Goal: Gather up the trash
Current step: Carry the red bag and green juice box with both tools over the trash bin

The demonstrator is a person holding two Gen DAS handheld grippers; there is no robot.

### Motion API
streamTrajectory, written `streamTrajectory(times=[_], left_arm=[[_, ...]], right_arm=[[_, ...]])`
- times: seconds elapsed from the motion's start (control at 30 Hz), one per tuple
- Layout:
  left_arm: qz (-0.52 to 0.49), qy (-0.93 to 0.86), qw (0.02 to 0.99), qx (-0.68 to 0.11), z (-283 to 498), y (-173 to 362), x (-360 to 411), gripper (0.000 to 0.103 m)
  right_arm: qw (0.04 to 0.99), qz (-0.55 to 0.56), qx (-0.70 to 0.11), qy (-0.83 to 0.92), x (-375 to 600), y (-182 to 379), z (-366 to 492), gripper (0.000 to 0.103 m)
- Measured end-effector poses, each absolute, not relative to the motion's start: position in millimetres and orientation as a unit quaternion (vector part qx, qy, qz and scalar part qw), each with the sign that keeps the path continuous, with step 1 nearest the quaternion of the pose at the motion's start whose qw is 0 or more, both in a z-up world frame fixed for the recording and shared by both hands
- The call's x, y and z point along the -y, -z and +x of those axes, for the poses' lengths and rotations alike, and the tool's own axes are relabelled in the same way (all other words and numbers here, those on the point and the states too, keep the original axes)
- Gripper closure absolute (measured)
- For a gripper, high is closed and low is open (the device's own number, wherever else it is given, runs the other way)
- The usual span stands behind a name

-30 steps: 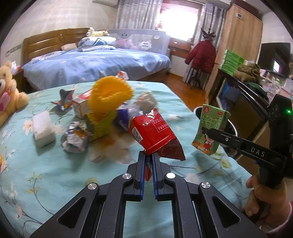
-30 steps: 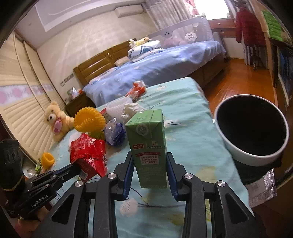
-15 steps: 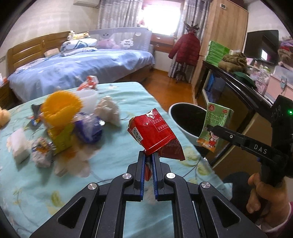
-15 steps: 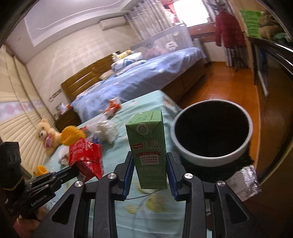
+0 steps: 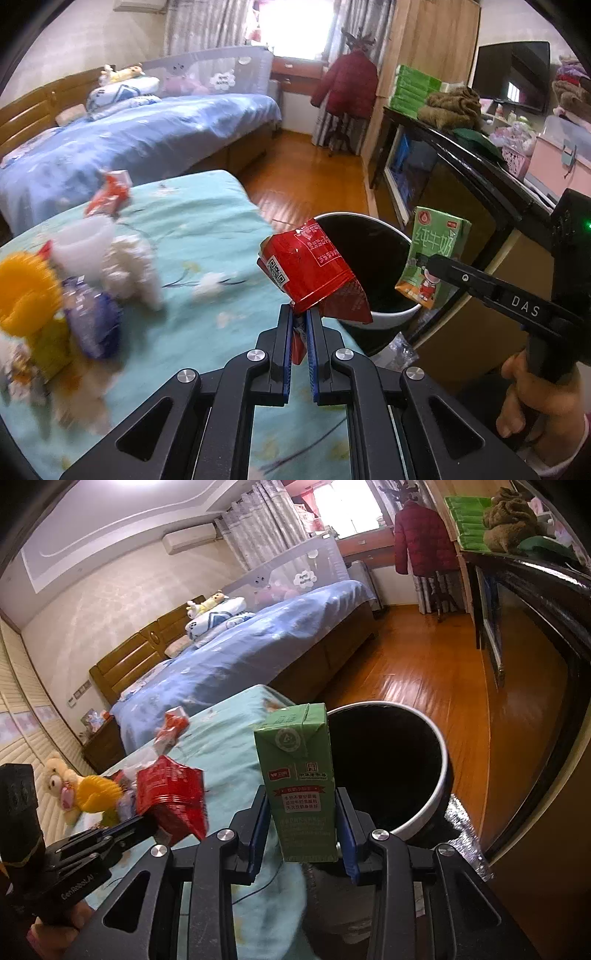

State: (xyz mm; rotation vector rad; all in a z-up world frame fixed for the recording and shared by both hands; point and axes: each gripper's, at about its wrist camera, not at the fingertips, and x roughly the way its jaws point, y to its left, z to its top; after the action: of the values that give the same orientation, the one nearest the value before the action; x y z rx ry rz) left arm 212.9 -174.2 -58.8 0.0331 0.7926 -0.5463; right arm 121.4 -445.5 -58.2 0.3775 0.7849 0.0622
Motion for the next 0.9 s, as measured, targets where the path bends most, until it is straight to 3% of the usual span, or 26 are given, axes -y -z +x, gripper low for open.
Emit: streamTrajectory(times=[0.9], left_arm=[[0.029, 0.283, 0.862, -0.419, 294.6, 89.0, 260.4, 0.097]], right_arm=[[0.888, 0.197, -0.416, -0.004, 490.7, 91.8, 166.9, 0.069]])
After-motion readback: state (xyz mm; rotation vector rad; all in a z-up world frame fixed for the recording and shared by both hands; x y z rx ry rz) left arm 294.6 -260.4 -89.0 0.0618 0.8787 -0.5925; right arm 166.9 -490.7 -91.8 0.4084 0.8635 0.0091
